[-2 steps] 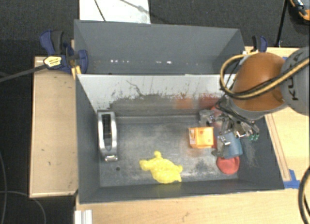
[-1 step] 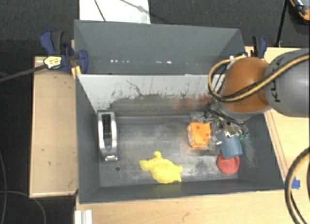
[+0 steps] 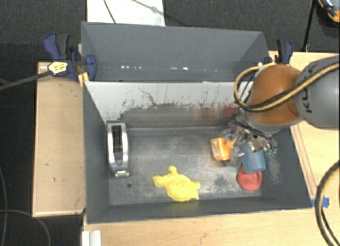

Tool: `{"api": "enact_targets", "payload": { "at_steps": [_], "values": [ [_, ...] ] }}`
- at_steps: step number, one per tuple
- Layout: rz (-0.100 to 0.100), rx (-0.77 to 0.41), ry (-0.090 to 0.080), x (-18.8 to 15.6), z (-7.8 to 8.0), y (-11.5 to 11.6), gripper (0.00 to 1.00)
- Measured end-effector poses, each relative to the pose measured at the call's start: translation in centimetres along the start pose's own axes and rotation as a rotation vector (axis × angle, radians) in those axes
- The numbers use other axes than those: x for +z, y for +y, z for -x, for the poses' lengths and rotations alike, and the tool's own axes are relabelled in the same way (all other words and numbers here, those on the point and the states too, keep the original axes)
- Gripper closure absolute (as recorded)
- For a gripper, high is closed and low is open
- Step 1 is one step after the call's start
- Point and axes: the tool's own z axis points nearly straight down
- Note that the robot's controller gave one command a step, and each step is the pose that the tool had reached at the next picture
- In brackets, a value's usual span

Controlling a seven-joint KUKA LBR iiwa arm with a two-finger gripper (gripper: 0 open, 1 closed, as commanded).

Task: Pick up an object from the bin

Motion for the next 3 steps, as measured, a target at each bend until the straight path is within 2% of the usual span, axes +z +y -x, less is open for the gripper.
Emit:
{"api": "enact_targets", "payload": {
  "at_steps": [2, 3],
  "values": [
    [0.001, -0.001, 0.002, -0.4, -0.1, 0.1, 1.0],
    [0.002, 0.001, 0.004, -1.9, -0.1, 0.1, 1.0]
  ]
}}
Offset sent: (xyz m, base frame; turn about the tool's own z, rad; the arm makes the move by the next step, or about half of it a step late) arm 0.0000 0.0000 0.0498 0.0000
